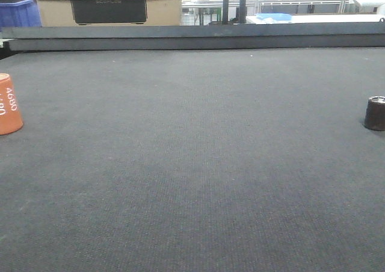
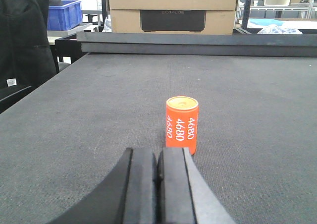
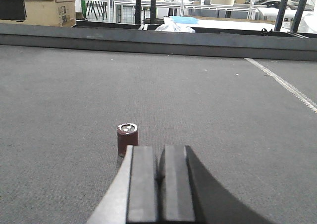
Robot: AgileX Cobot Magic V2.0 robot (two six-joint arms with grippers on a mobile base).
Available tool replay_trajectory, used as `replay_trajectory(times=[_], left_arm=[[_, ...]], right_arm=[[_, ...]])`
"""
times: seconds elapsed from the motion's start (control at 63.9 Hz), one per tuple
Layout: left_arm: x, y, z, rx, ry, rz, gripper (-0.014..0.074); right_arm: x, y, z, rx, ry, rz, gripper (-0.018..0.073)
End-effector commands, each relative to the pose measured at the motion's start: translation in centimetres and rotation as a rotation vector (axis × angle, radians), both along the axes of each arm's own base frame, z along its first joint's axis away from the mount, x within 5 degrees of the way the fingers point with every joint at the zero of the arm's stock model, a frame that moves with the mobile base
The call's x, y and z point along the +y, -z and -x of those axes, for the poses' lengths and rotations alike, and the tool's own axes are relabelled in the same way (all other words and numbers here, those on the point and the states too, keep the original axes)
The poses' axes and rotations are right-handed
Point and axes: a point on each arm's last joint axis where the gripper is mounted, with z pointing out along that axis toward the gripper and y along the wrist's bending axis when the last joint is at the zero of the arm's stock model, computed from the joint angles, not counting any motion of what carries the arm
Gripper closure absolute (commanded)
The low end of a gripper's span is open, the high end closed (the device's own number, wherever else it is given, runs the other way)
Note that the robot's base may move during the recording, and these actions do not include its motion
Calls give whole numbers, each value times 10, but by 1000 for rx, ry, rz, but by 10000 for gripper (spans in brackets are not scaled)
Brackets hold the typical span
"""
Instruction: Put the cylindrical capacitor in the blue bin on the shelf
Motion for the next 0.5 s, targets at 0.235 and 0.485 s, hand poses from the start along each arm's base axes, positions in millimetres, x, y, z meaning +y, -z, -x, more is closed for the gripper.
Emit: replay_trajectory(times=[0.235, 0.485], left_arm=[[0, -3, 0, -26, -3, 1, 708], [0, -3, 0, -30, -2, 0, 708]], right_arm=[[0, -2, 0, -27, 3, 4, 722], [0, -3, 0, -30, 4, 4, 722]])
